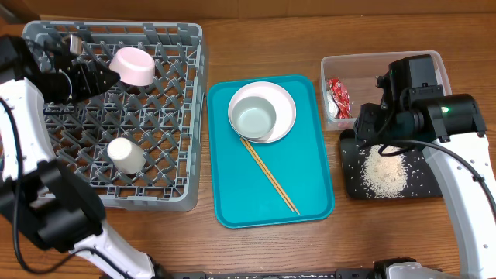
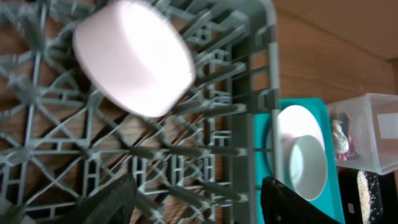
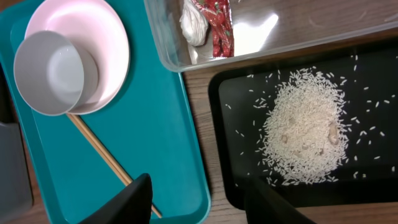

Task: Sort waste into correct bins and load items into the dishwasher
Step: 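Lower the pink bowl upside down into the rack and open the left gripper, then move the left gripper to the white bowl on the plate and grasp its rim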

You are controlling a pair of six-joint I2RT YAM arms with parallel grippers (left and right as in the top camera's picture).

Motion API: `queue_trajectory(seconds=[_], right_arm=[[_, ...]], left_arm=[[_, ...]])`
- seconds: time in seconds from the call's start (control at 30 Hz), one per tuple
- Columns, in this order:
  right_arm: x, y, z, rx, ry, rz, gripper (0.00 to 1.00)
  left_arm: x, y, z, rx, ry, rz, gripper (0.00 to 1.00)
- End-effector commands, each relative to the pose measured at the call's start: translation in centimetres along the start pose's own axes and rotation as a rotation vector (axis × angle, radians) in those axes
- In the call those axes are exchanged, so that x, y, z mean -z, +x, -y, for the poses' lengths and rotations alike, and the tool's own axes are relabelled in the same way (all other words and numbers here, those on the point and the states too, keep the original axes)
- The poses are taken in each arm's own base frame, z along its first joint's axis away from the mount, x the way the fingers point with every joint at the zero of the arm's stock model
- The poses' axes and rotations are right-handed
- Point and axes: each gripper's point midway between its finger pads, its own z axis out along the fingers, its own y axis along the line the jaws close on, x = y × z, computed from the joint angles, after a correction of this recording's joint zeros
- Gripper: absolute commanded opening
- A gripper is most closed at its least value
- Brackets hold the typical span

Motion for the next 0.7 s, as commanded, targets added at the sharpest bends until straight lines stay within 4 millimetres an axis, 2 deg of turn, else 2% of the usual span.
queue_trajectory(seconds=[0.0, 0.1, 0.13, 0.37, 0.4, 0.5, 0.67], right_arm=[[0.8, -0.7, 0.0, 0.002, 0.004, 0.035, 0.52], [0.8, -0.7, 0.0, -0.001, 0.004, 0.034, 0.55], [0.8, -0.7, 0.0, -0.001, 0.004, 0.034, 0.55], [0.8, -0.7, 0.0, -0.001, 0.004, 0.034, 0.56], [0.8, -0.7, 0.0, -0.001, 0.004, 0.034, 0.56], [0.8, -0.7, 0.0, -0.001, 0.004, 0.034, 0.57], [0.8, -0.7, 0.0, -0.001, 0.004, 0.035, 0.57]], left_arm=[[1.1, -0.5, 4.7, -0.089, -0.018, 0.007, 0.66], [0.0, 0.5, 7.3, -0.147, -0.042, -0.044, 0.66], [-1.1, 1.3, 8.9, -0.185, -0.054, -0.084, 0.66], [-6.0, 4.8, 15.8, -0.401, -0.107, -0.216, 0.66], [-7.1, 5.7, 17.9, -0.465, -0.108, -0.234, 0.69], [-9.2, 7.4, 21.2, -0.572, -0.11, -0.258, 0.72], [-12.6, 11.2, 25.8, -0.71, -0.086, -0.322, 0.75]])
